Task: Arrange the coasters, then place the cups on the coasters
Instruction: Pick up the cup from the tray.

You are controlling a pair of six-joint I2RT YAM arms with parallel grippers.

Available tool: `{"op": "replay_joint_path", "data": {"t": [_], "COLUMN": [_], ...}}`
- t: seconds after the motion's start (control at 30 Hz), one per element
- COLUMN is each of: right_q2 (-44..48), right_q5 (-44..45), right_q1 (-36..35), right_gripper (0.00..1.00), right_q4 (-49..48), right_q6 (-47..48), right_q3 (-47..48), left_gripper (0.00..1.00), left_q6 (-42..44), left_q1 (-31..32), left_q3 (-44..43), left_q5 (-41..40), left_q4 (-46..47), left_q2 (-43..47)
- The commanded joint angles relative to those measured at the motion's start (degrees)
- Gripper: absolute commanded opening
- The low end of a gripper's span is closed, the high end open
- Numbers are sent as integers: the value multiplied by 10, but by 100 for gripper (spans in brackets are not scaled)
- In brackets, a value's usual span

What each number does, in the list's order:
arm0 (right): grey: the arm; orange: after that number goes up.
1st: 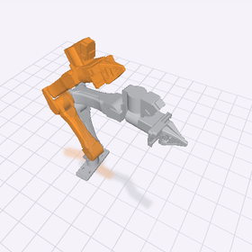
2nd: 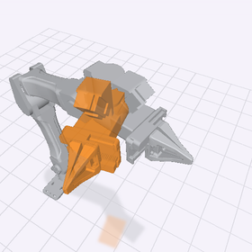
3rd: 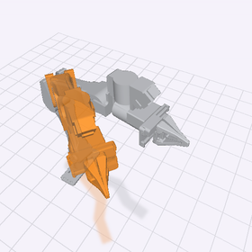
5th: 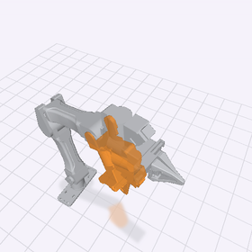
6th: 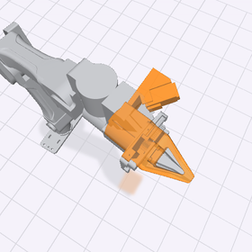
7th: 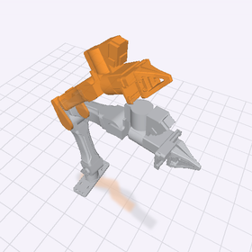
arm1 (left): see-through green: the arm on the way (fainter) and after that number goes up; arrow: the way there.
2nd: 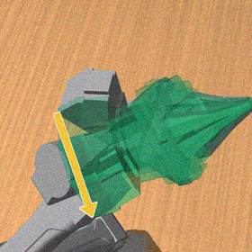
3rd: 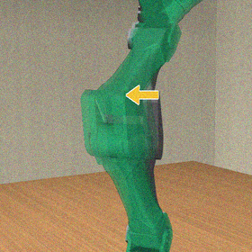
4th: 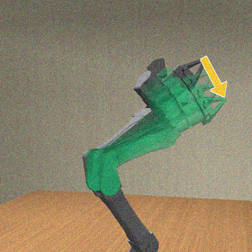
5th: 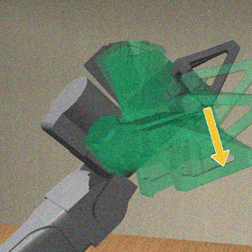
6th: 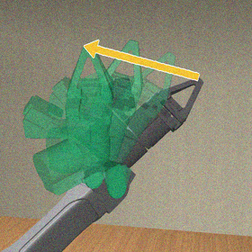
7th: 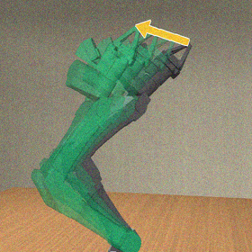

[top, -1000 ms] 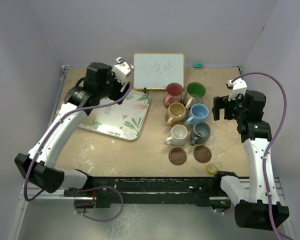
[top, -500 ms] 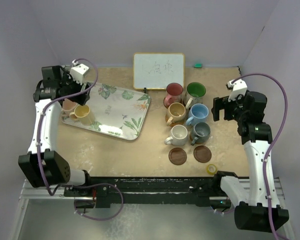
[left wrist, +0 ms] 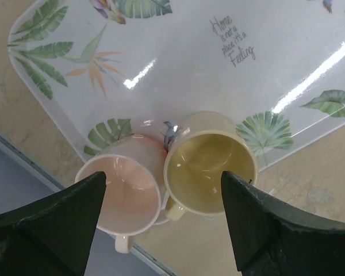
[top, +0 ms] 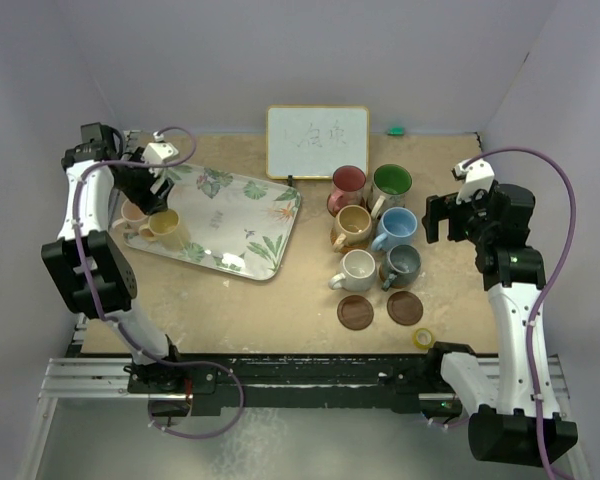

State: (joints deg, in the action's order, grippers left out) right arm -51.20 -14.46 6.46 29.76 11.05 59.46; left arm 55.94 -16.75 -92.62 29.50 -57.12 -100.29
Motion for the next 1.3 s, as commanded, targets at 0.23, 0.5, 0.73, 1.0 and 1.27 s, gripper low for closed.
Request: {"op": "replay_joint_path", "data": {"t": [0.23, 0.5, 0.73, 1.0, 1.27], "right_q2": [6, 3, -2, -5, -7], "right_q5": [1, 9, 11, 12, 12], "right_q1": [3, 3, 3, 3, 3], "right_gripper": [100, 100, 100, 100, 100], "right_q4": [-16, -18, -19, -19, -19], "right_q6": [7, 8, 9, 10, 10], "right_q3": [-7, -8, -8, -8, -9], "left_gripper": [71, 64, 50, 34, 13], "left_q6": [182, 187, 182, 171, 86], "left_q1": [3, 33, 51, 53, 70], "left_q3": [-126, -107, -110, -110, -79], "left_q5": [8, -24, -62, -70, -52], "left_q4": [-157, -137, -132, -144, -128], "left_q2": [-117, -133, -159, -171, -156]}}
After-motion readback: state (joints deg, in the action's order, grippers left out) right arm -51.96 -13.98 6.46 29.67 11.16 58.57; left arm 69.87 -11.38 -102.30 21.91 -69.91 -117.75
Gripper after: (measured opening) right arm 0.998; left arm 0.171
